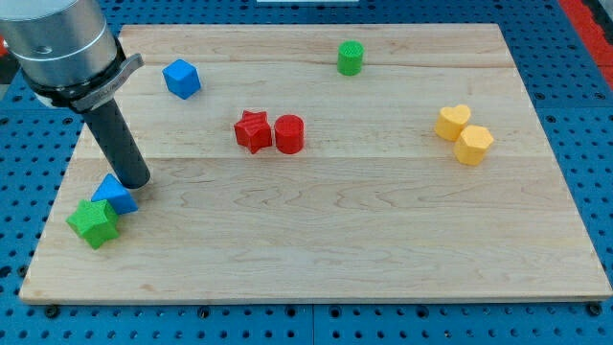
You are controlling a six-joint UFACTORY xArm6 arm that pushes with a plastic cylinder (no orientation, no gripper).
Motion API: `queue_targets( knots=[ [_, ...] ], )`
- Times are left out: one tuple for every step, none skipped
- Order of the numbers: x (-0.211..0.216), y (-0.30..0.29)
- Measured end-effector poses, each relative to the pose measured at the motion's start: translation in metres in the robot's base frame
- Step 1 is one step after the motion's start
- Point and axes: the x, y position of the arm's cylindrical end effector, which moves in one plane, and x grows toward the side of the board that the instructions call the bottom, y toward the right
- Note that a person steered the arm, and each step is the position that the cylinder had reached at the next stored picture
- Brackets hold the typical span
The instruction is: Push the blue cube towards the blue triangle
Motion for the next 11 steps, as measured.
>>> queue_targets(
  knots=[
    [-0.035, 0.000],
    [-0.093, 0.001],
    [-0.128, 0.070],
    [-0.171, 0.114],
    [-0.219, 0.052],
    [-0.159, 0.025],
    [-0.094, 0.025],
    [-0.039, 0.025],
    [-0.041, 0.023],
    [-0.096, 0.023],
    [-0.099, -0.009]
  ],
)
